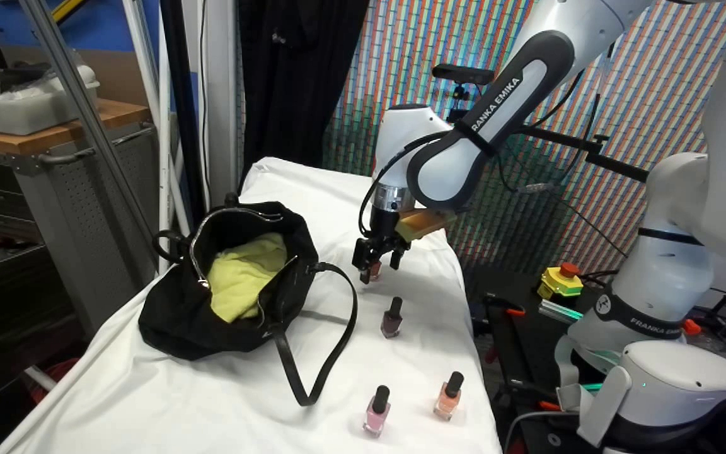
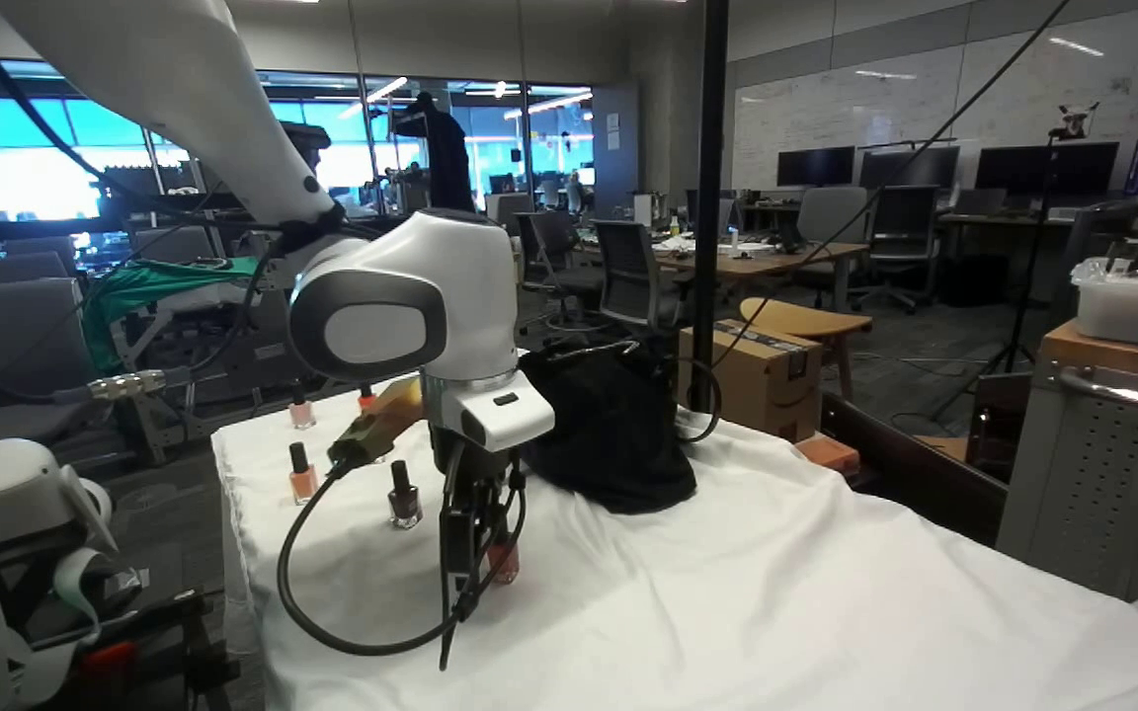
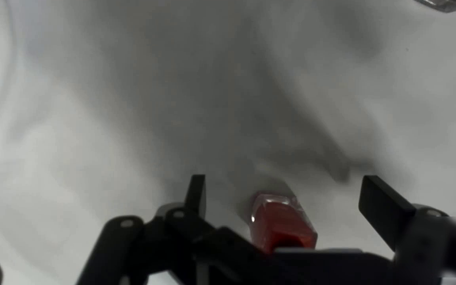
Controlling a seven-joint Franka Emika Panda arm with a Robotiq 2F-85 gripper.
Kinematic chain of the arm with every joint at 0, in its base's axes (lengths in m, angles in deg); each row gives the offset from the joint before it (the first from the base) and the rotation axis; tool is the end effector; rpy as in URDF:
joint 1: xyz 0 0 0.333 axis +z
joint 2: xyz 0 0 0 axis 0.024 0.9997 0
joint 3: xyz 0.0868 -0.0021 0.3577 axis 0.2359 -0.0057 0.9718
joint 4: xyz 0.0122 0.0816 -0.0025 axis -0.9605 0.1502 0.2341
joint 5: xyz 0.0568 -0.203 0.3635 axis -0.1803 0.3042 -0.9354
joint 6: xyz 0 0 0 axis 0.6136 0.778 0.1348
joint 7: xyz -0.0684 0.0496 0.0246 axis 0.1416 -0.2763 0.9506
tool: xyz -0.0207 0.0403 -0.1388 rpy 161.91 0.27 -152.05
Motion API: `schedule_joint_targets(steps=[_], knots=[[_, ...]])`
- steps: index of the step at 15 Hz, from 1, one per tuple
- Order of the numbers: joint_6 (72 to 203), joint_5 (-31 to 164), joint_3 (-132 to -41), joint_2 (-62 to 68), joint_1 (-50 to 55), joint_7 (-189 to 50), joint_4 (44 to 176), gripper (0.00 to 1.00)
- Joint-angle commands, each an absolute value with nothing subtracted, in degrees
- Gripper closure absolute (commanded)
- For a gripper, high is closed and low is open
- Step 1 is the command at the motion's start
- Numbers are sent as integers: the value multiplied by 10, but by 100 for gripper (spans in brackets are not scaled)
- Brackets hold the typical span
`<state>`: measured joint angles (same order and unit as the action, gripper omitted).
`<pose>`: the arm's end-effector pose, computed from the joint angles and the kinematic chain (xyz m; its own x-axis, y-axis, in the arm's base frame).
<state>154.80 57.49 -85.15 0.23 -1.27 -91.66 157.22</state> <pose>0.5079 -0.0470 0.1903 0.7962 -0.6035 -0.0434 -0.6047 -0.7961 -0.0223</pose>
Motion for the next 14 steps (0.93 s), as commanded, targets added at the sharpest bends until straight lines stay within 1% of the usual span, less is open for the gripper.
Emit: schedule_joint_targets(steps=[1,14], knots=[[1557,578,-869,-17,4,-924,1574,0],[1546,549,-867,19,-8,-895,1540,0]])
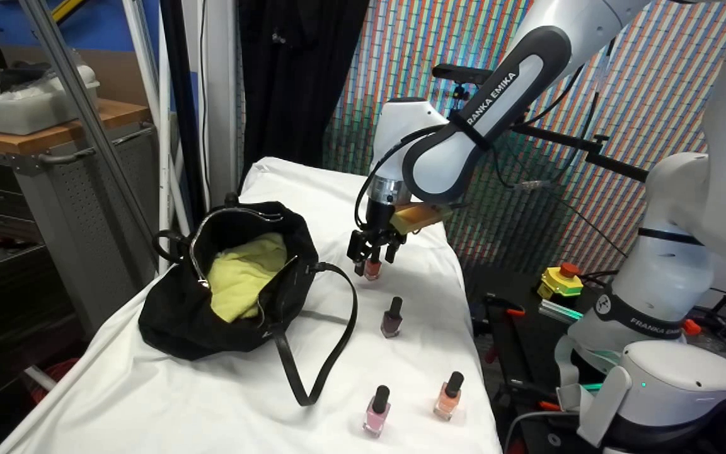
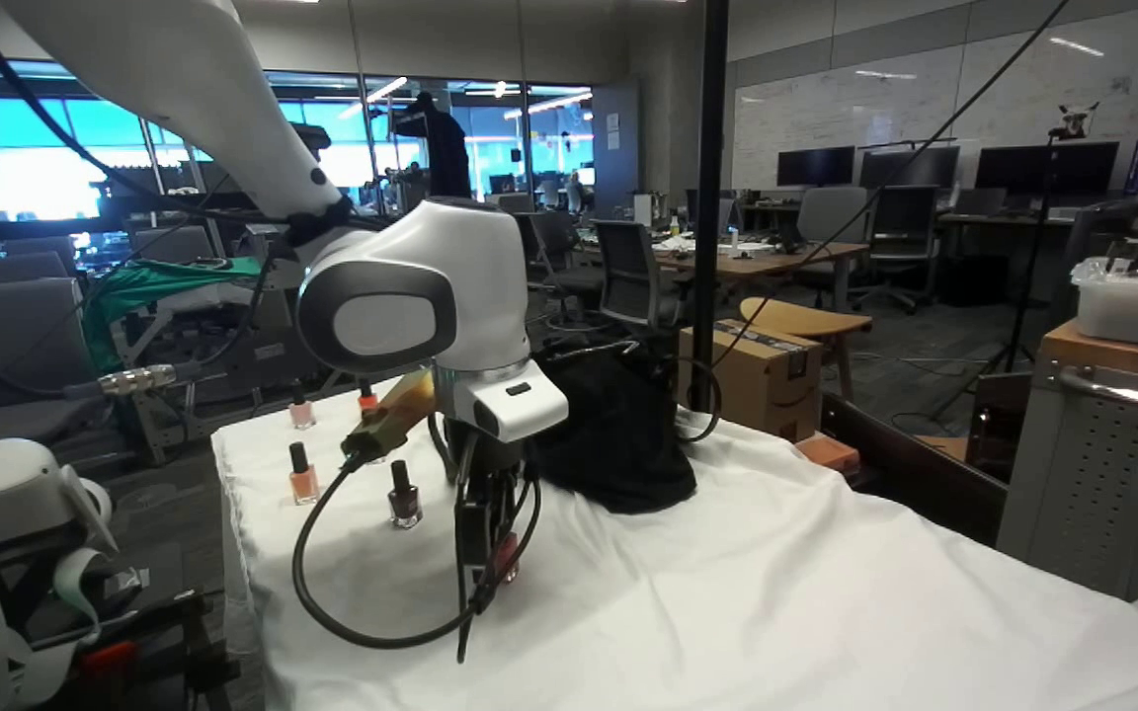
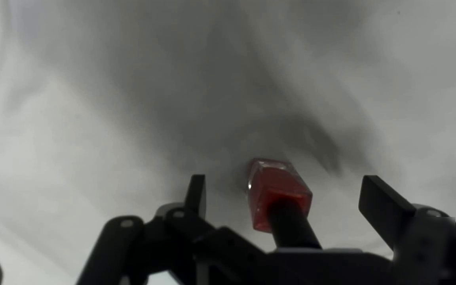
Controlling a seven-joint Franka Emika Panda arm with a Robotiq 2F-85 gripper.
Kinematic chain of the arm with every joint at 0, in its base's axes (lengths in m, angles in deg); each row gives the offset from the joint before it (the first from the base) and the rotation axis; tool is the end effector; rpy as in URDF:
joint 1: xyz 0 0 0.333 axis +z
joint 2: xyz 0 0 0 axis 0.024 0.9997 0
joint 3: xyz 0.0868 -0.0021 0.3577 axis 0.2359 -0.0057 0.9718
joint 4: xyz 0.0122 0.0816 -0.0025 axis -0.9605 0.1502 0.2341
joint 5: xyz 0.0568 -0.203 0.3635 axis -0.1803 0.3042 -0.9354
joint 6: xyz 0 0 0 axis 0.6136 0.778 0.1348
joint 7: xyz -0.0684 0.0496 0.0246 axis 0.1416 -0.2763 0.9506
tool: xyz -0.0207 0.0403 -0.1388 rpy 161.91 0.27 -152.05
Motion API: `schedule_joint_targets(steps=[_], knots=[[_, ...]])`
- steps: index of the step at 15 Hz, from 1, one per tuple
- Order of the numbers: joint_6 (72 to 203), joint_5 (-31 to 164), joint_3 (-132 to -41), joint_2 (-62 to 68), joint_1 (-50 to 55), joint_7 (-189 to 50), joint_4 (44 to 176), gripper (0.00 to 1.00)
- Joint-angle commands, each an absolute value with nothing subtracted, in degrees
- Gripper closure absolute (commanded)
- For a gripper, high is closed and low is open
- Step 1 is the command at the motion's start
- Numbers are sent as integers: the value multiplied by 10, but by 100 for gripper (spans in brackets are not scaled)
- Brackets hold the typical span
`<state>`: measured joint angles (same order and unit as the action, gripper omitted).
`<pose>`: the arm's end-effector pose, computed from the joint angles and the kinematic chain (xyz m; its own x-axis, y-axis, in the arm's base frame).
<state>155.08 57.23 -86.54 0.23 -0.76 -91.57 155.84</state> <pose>0.5192 -0.0565 0.1993 0.7866 -0.6172 -0.0163 -0.6174 -0.7859 -0.0344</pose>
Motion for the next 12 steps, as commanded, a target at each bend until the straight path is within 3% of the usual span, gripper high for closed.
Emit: schedule_joint_targets(steps=[1,10,12], knots=[[1544,544,-866,25,-10,-892,1537,0],[1535,514,-864,43,-18,-863,1516,0],[1532,514,-864,31,-19,-856,1525,8]])
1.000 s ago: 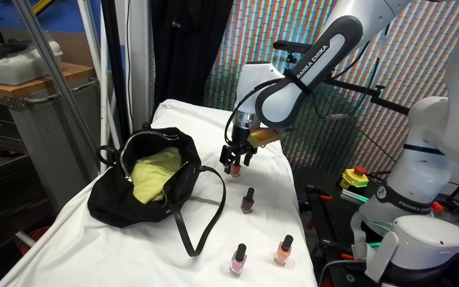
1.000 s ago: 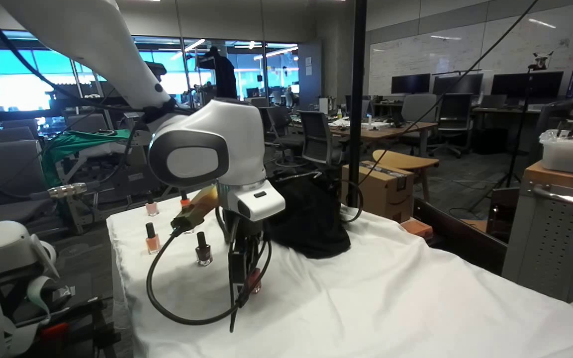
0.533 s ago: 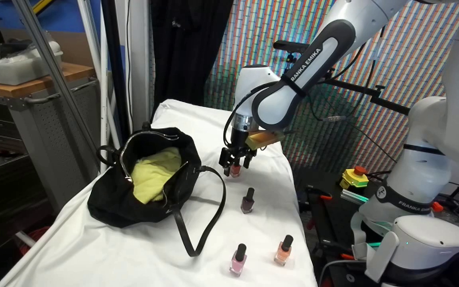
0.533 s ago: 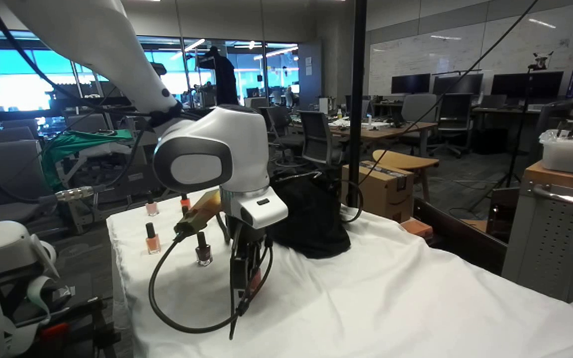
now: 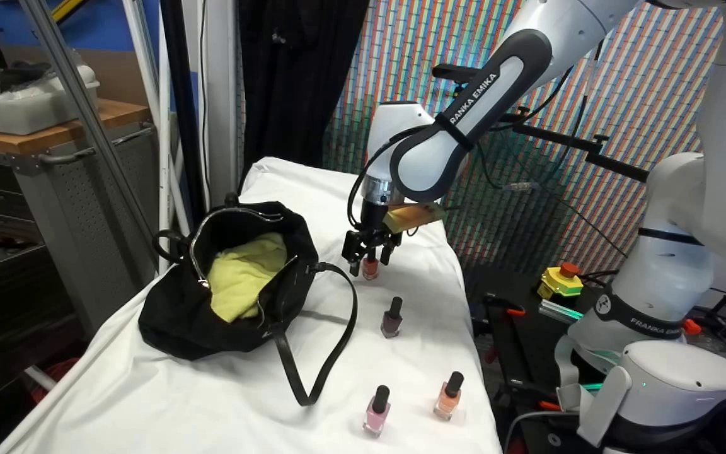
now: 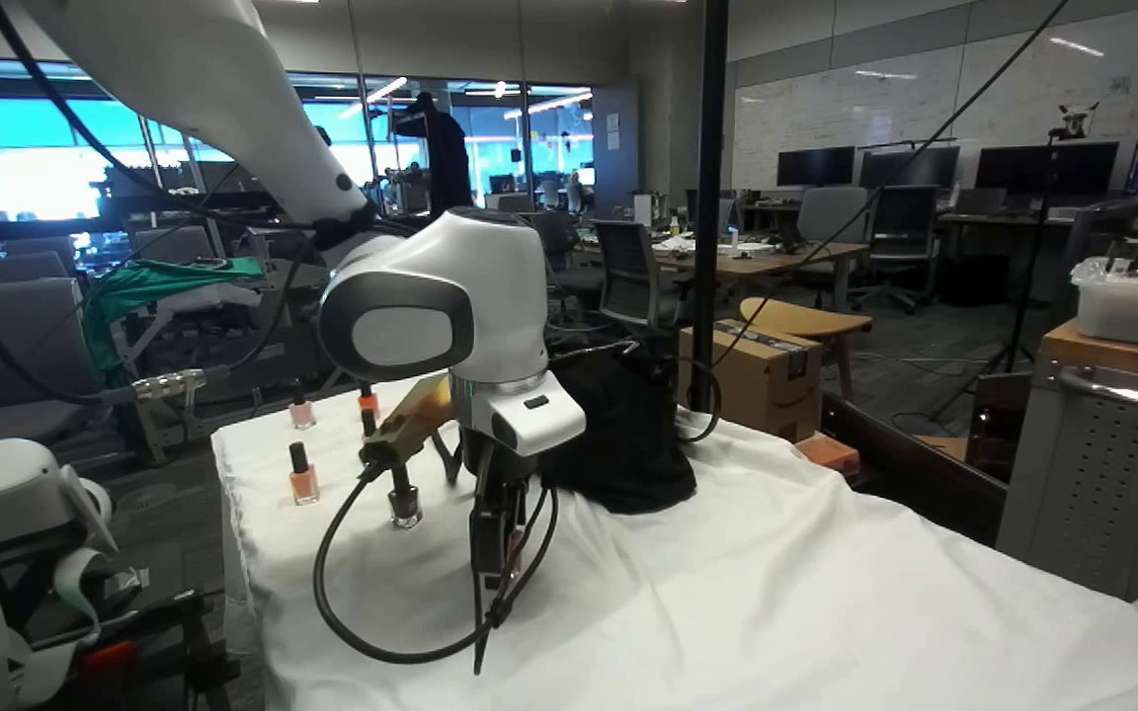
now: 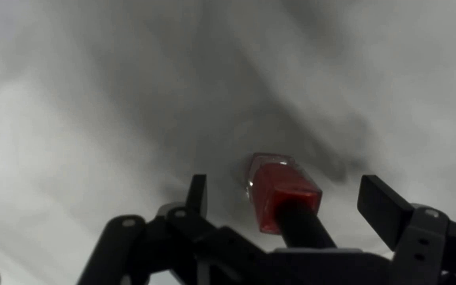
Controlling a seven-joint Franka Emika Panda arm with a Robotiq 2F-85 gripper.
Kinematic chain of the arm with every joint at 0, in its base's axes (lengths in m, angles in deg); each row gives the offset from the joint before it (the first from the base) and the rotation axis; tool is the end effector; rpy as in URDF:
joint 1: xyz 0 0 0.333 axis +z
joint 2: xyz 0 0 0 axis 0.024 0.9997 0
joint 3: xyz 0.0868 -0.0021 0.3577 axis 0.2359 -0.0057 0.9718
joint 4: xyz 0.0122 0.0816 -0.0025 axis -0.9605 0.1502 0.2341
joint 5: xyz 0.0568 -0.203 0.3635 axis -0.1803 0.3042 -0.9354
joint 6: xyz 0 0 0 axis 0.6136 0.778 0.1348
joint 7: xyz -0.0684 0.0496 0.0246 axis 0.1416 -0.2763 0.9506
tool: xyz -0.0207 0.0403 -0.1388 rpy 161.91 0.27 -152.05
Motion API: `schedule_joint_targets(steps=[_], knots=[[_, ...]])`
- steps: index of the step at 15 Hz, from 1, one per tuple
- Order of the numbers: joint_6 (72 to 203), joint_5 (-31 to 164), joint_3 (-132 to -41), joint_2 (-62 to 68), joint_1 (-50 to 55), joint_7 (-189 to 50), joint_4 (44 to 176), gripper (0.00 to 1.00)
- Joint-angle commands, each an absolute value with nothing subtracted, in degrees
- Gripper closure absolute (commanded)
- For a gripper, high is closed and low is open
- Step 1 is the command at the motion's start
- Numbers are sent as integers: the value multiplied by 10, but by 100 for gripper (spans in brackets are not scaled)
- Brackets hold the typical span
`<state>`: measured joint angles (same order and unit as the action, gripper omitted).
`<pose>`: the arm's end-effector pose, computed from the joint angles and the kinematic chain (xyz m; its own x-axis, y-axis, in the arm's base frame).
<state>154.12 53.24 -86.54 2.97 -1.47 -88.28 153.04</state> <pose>0.5323 -0.0648 0.1898 0.7772 -0.6278 -0.0428 -0.6293 -0.7752 -0.0552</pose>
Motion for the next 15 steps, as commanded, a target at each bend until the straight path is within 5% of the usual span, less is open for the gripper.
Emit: schedule_joint_targets(steps=[1,10,15], knots=[[1533,517,-865,25,-17,-855,1531,26],[1442,547,-873,7,-8,-857,1524,83],[1385,603,-876,-24,12,-886,1522,80]])
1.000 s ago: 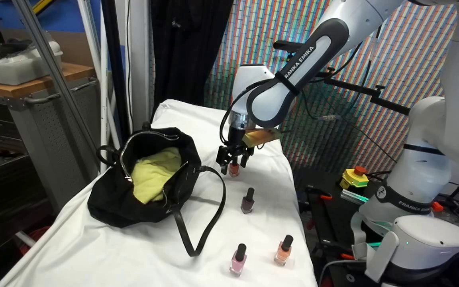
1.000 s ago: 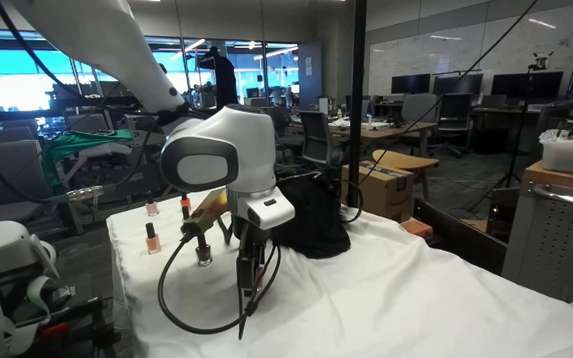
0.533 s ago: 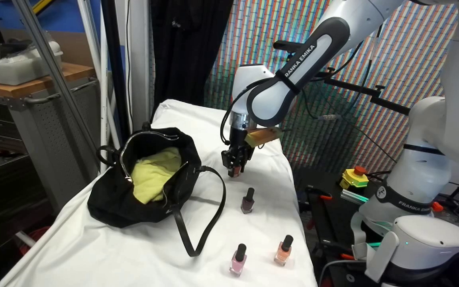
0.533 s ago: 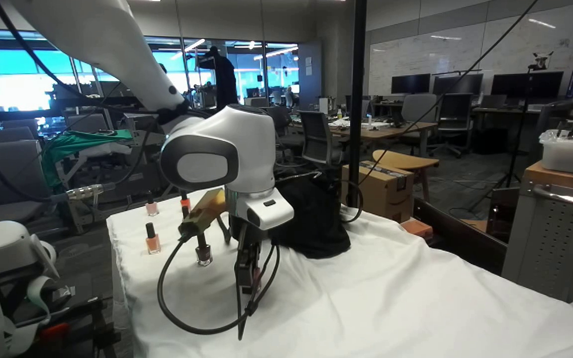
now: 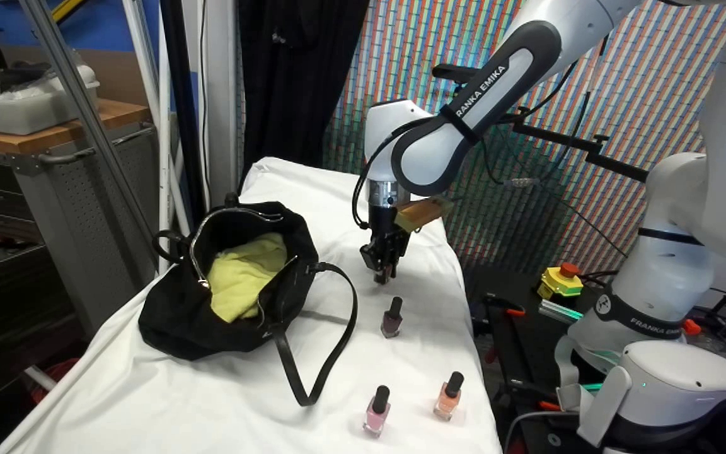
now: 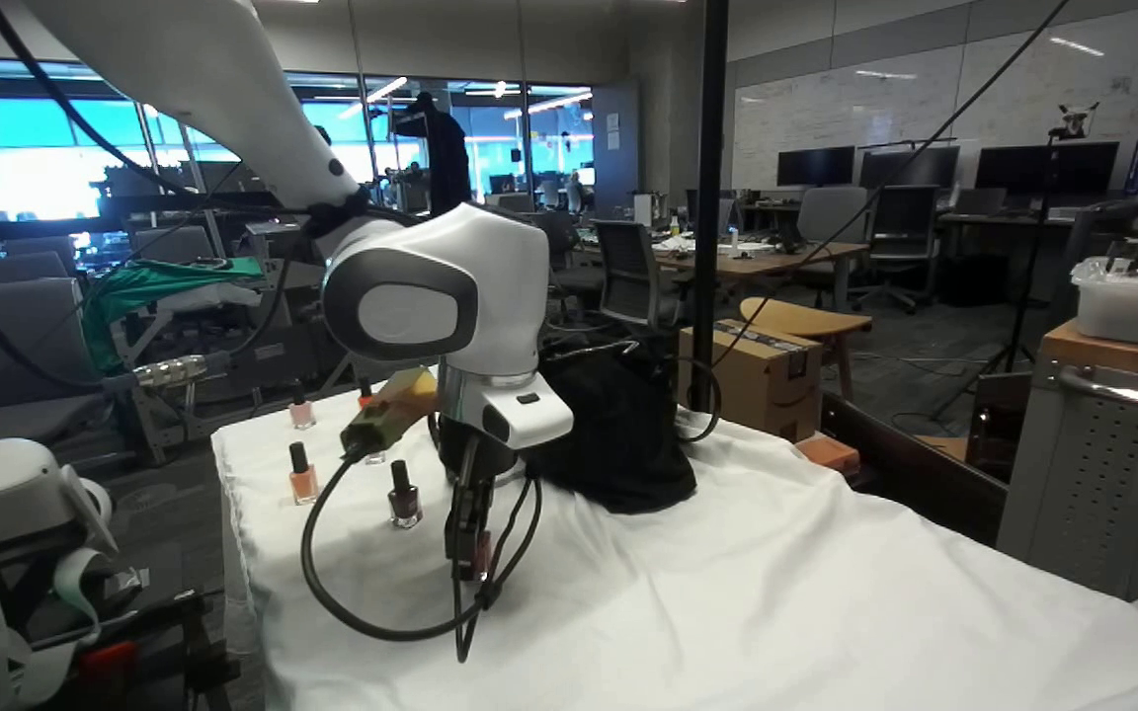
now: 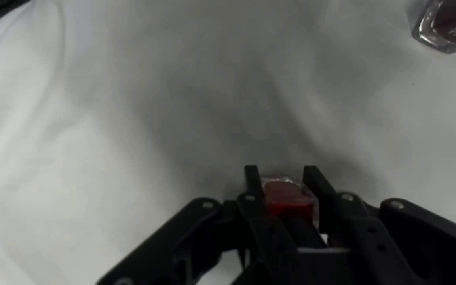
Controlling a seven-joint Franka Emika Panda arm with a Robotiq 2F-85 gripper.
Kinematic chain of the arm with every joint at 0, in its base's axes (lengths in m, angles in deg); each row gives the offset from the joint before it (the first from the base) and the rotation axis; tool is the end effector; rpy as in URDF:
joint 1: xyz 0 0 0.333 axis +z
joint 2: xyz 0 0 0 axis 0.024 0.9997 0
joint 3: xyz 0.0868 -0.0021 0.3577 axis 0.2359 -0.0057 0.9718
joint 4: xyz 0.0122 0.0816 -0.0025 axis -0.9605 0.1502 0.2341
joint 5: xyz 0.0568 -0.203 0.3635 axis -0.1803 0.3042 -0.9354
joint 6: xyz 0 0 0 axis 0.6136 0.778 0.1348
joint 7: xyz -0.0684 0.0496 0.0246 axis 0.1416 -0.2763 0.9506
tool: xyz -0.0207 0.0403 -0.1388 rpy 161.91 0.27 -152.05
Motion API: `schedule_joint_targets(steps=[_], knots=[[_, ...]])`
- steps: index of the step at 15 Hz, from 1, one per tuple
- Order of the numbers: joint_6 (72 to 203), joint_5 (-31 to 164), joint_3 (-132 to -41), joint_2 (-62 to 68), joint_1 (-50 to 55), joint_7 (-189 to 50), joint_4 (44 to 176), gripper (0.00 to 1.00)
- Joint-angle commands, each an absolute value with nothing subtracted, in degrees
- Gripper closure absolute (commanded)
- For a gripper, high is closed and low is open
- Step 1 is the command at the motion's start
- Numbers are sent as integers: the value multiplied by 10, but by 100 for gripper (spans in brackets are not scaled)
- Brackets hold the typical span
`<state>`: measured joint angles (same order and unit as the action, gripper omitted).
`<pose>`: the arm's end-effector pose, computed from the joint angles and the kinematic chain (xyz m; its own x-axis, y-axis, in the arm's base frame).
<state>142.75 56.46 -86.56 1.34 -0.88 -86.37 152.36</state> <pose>0.5130 -0.0526 0.1943 0.8211 -0.5423 -0.1781 -0.5483 -0.8361 0.0181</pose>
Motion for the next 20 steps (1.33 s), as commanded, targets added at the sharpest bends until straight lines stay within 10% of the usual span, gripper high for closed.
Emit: schedule_joint_targets(steps=[1,20], knots=[[1373,620,-876,-33,16,-893,1521,80],[1297,878,-762,-11,127,-1048,1291,80]])
